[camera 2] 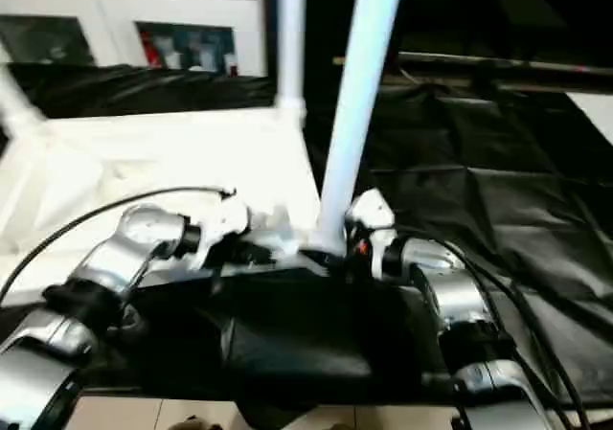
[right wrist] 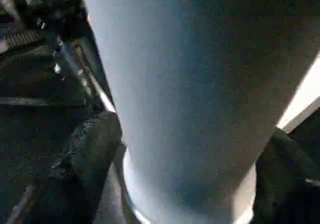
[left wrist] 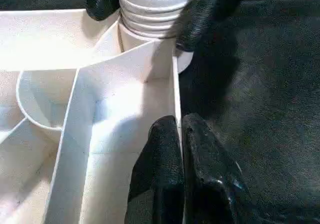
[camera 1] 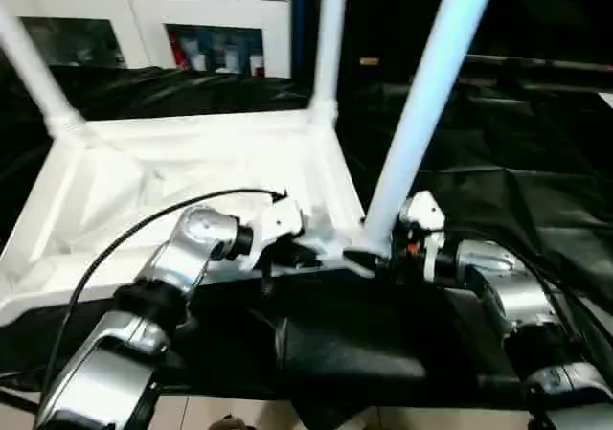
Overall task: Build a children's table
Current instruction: Rotate leg to tighten
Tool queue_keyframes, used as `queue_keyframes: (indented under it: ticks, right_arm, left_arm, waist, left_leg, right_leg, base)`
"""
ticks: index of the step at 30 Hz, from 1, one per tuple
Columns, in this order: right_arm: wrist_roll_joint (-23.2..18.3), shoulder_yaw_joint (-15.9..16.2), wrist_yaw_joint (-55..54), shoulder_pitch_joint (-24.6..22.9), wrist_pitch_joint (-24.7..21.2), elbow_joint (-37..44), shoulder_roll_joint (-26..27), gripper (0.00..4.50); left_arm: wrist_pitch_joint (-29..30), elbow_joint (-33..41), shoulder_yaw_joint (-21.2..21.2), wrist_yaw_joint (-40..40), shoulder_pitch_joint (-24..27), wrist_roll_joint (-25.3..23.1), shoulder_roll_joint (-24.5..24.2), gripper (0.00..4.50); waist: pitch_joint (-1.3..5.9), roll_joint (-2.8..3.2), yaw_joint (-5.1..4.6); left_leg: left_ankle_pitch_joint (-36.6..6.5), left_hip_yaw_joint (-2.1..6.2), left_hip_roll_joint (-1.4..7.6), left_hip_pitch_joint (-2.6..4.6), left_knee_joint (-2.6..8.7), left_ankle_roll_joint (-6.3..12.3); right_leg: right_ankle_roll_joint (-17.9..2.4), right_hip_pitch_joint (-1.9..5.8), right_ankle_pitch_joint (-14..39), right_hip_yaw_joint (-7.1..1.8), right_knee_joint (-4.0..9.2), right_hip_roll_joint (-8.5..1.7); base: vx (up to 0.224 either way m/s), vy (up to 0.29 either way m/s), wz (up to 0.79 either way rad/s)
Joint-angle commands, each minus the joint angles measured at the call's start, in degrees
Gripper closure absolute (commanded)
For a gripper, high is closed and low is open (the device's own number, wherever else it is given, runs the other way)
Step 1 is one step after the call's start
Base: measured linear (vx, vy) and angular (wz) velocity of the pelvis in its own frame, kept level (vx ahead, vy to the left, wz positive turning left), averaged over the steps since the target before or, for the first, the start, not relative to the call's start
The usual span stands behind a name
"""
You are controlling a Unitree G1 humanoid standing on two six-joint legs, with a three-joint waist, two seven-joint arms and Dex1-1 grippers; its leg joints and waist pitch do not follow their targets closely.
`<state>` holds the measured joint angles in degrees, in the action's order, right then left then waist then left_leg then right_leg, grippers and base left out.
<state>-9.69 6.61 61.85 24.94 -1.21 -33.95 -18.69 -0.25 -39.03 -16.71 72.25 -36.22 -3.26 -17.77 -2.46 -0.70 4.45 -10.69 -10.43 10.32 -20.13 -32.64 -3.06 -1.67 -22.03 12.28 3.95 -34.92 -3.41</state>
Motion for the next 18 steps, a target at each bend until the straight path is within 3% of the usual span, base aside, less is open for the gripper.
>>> queue_keyframes:
  ticks: [1,7,10,13,14,16,18]
  right_arm:
    - [-0.59,0.17,1.15,-0.29,-0.65,0.91,-0.42,1.21]
    - [-0.61,0.96,1.95,-1.33,-1.14,1.69,-0.24,1.57]
    - [0.25,0.53,-1.74,-1.73,-1.46,1.2,1.02,1.69]
    - [2.83,0.01,-9.23,-1.15,-1.84,-1.37,2.56,1.71]
    - [4.88,-0.65,-16.8,-0.44,-3.73,-4.24,4.29,1.71]
    - [4.99,-2.28,-23.85,0.22,-5.32,-6.45,6.83,1.72]
    - [3.83,-4.81,-31.89,1.55,-6.26,-9.08,10.37,1.72]
  left_arm:
    - [0.01,0.43,-0.13,0.52,0.96,2.08,0.23,4.5]
    - [0.38,1.89,0.03,-0.47,2.12,1.5,0.02,4.5]
    - [0.27,0.91,0.33,-4.86,1.68,-0.13,0.99,4.5]
    - [1.18,-1.39,0.59,-10.25,0.4,-2.0,2.23,4.5]
    - [1.73,-3.53,1.1,-14.48,-0.9,-2.68,3.88,4.5]
    - [2.89,-5.54,1.39,-18.32,-2.45,-3.21,5.9,4.5]
    - [3.88,-8.05,1.29,-23.02,-4.47,-4.16,8.65,4.5]
  waist:
    - [2.75,-0.42,0.09]
    - [2.85,-0.36,0.25]
    - [2.82,-0.52,0.28]
    - [2.48,-0.52,-0.01]
    - [2.45,-0.6,-0.08]
    - [2.14,-0.53,-0.47]
    - [2.32,-0.54,-0.88]
  left_leg:
    - [-9.07,0.9,3.53,0.04,3.25,4.48]
    - [-7.84,0.96,3.56,0.0,3.22,4.46]
    - [-7.76,0.93,3.45,-0.02,3.2,4.49]
    - [-10.09,1.05,3.29,0.29,3.5,3.08]
    - [-10.49,1.11,3.28,0.32,3.53,2.58]
    - [-13.42,1.31,3.16,0.63,3.82,1.12]
    - [-13.98,1.45,3.34,0.65,3.92,0.31]
  right_leg:
    - [-12.78,2.61,8.75,-3.22,4.49,-5.44]
    - [-12.69,2.69,7.36,-3.22,4.28,-5.4]
    - [-12.51,2.73,7.53,-3.22,4.34,-5.44]
    - [-11.15,2.31,13.66,-3.25,5.14,-5.52]
    - [-10.75,2.31,15.31,-3.27,5.25,-5.6]
    - [-9.12,1.92,22.14,-3.22,5.89,-5.55]
    - [-8.36,1.77,22.59,-3.51,6.01,-5.71]
  base:
    - [0.0,0.0,0.0]
    - [0.0,0.0,0.0]
    - [0.0,0.0,0.0]
    - [0.0,0.0,0.0]
    - [0.0,0.0,0.0]
    - [0.0,0.0,0.0]
    - [0.0,0.0,0.0]
